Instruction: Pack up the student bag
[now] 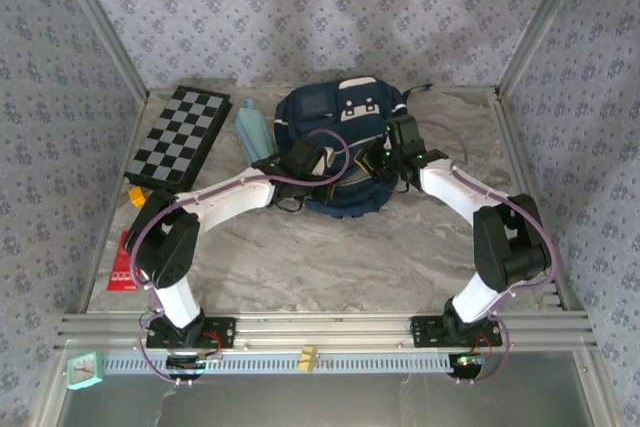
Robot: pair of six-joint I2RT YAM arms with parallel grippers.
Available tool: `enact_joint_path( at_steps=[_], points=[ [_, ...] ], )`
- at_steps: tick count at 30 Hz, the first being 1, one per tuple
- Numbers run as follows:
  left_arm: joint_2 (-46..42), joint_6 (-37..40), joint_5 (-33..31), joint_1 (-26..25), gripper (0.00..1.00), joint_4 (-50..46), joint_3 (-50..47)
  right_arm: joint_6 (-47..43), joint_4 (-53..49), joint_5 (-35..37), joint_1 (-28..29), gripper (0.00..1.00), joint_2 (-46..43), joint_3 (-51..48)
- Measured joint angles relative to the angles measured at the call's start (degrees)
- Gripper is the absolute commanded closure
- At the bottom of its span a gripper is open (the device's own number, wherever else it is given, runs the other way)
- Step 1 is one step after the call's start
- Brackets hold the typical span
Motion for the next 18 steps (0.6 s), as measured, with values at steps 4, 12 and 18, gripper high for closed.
enact_joint_path(
  at_steps=[4,12,18],
  points=[
    [-1.75,0.74,-1.66,0.33,1.0,-1.16,-1.22,-0.13,-0.87,-5.44,-3.98,1.0,-2.45,-0.63],
    [-2.91,3.28,-5.6,5.99,1.0,0.94,-3.17,0.31,-3.54,-18.58,-12.22,1.0,-4.07,0.02],
    [-2.86,6.16,-5.75,10.6,1.0,7.82,-3.52,-1.18,-5.01,-22.95,-13.57,1.0,-4.04,1.46]
  ],
)
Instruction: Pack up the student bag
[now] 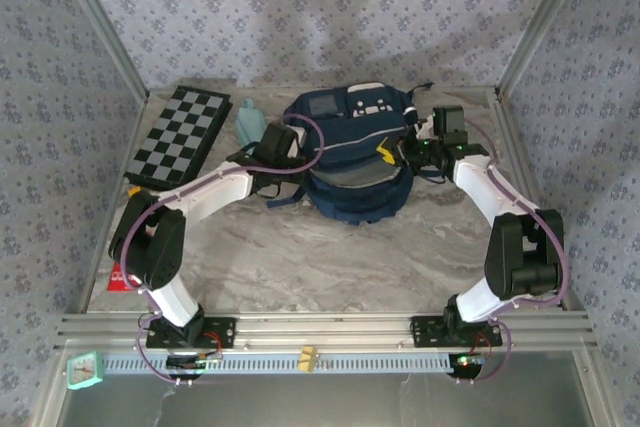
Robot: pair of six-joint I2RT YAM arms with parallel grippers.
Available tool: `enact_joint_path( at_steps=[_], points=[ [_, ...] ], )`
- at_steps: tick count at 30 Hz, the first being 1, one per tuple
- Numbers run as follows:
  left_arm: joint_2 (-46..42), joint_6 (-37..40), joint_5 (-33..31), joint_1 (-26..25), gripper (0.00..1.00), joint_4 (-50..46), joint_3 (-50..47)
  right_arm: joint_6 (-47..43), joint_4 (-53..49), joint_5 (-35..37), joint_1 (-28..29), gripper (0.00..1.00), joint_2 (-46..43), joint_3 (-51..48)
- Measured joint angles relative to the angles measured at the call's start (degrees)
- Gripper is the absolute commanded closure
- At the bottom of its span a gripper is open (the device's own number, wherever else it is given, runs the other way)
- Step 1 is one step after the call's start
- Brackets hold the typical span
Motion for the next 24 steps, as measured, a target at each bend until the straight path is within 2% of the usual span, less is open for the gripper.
enact_joint_path(
  at_steps=[5,9,10,11,13,17,19,22,24],
  points=[
    [3.96,1.05,1.57,3.8,1.0,6.71,0.79,-0.5,0.04,-2.32,-0.74,1.0,0.0,-0.02],
    [7.48,1.07,2.1,5.07,1.0,7.45,2.82,-1.86,-0.74,-2.4,-0.94,1.0,0.0,0.0],
    [7.67,1.07,2.29,5.16,1.0,7.39,3.02,-2.34,-1.14,-2.25,-0.92,0.95,0.02,0.04],
    [7.67,1.05,2.54,5.22,0.98,7.34,3.02,-2.99,-1.57,-2.01,-0.83,0.85,0.02,0.15],
    [7.26,1.07,2.93,5.27,0.77,6.95,2.99,-4.15,-2.67,-1.33,-0.66,0.71,0.07,0.5],
    [2.86,0.04,1.33,6.99,0.58,3.61,0.42,-8.48,-6.16,2.58,-0.79,0.46,-1.11,1.03],
    [-0.81,-0.87,0.2,8.07,0.46,1.42,-1.42,-11.06,-9.57,6.16,-0.7,0.37,-2.91,1.07],
    [-5.57,-2.69,-0.9,9.22,0.4,-2.19,-2.6,-14.4,-13.84,13.49,0.15,0.25,-7.69,0.98],
    [-7.41,-3.72,-1.11,9.77,0.34,-3.61,-2.84,-16.63,-14.91,17.94,1.88,0.22,-10.71,1.01]
  ],
)
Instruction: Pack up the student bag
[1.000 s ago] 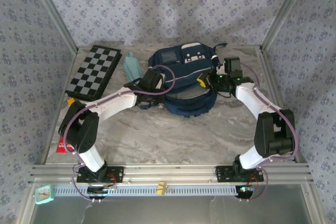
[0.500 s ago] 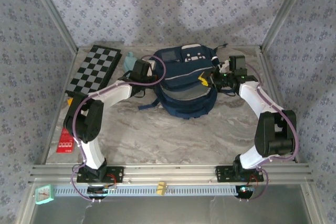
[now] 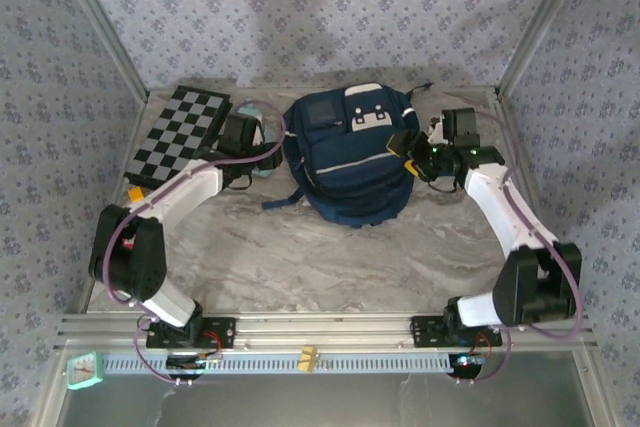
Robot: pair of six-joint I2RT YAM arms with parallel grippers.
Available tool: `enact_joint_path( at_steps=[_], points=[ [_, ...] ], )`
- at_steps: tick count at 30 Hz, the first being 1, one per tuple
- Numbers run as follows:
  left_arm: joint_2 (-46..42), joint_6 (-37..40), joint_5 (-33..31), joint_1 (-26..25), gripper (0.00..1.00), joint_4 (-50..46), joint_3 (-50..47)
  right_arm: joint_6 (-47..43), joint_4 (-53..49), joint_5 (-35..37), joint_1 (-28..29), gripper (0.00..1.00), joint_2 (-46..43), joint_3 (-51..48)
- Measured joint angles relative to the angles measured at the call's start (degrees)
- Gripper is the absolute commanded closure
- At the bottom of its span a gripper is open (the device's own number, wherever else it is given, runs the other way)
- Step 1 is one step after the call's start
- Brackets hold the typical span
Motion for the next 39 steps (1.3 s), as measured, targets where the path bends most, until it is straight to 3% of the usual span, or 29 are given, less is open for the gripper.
enact_joint_path(
  at_steps=[3,6,10,14,23,30,34,36,39],
  points=[
    [-1.03,-1.36,0.52,1.77,0.3,-1.18,-0.79,-3.8,-1.09,5.46,6.12,0.19,-0.74,1.22],
    [0.44,-3.39,0.92,5.07,0.29,-3.41,-0.79,-8.09,-1.11,10.58,14.25,0.16,4.33,4.63],
    [0.2,-6.29,1.97,9.18,0.23,-3.89,-2.62,-13.2,0.33,15.52,23.74,0.15,16.02,12.39],
    [-2.58,-8.13,3.17,11.85,0.19,-4.5,-4.85,-18.12,2.54,18.71,29.62,0.16,29.09,22.93],
    [-13.68,-12.39,3.65,16.74,0.06,-4.52,-11.87,-26.38,0.96,23.19,35.3,0.23,56.81,56.43],
    [-15.21,-13.79,3.72,18.23,0.01,-4.46,-13.49,-28.76,-1.2,22.77,34.67,0.32,69.29,70.66],
    [-15.21,-14.19,3.72,18.32,0.01,-4.39,-14.43,-29.57,-1.2,22.01,34.64,0.45,72.48,72.48],
    [-15.21,-14.27,3.72,18.32,0.01,-4.44,-14.78,-30.01,-1.18,21.18,34.71,0.62,73.92,73.85],
    [-15.02,-14.58,3.89,18.32,0.01,-4.42,-14.8,-30.29,-1.03,20.11,34.82,0.79,74.77,75.08]
  ],
)
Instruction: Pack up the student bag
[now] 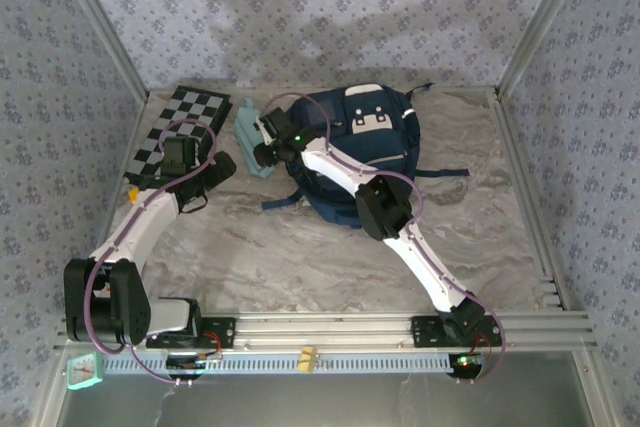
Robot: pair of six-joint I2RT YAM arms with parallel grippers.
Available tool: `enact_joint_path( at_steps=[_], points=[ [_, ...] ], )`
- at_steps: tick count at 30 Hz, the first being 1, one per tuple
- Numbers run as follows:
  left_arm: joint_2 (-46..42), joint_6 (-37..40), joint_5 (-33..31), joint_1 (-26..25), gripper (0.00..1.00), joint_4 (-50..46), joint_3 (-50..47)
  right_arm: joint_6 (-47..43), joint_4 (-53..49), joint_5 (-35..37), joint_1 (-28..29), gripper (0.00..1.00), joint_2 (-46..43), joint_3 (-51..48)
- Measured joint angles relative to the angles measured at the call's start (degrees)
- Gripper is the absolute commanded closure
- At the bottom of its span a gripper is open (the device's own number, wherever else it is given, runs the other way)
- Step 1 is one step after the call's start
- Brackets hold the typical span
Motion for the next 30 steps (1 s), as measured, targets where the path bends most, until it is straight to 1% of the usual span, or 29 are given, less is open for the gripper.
enact_joint_path(
  at_steps=[2,4,8,13,16,21,24,26,28,30],
  points=[
    [0.09,-0.02,0.02,0.0,0.01,0.0,-0.02,-0.15,0.09,-0.59,0.17,0.93,0.0,0.33],
    [0.09,-0.02,0.07,0.0,0.01,0.0,-0.02,-0.2,0.26,-1.09,0.26,0.99,-0.02,0.39],
    [0.09,-0.02,0.87,0.0,0.01,0.0,-0.02,-0.85,0.7,-1.05,0.48,1.0,-1.88,-2.64],
    [-0.24,0.39,1.07,0.0,0.01,-0.31,0.04,-0.87,-0.04,-1.6,0.72,1.0,-10.36,-11.5],
    [-1.57,1.46,0.92,-0.02,0.01,-2.32,0.94,-0.87,-0.35,-1.73,1.29,1.0,-18.16,-17.38],
    [-5.6,3.89,0.63,-0.09,0.04,-3.76,3.17,0.42,0.74,-2.32,2.19,1.0,-36.26,-30.05],
    [-6.97,6.03,0.9,-1.44,0.06,-3.91,4.28,1.55,1.11,-2.4,1.73,1.0,-47.54,-37.97],
    [-6.56,8.04,1.27,-4.17,0.07,-4.04,5.46,2.67,0.17,-1.95,0.9,1.0,-54.03,-42.03],
    [-4.7,10.88,1.62,-8.7,0.07,-3.96,7.56,4.37,-2.12,-1.42,-0.68,1.0,-60.26,-45.68],
    [-2.08,13.73,1.88,-13.31,0.1,-3.48,9.99,6.19,-4.81,-1.03,-3.02,1.0,-65.18,-48.87]
  ],
)
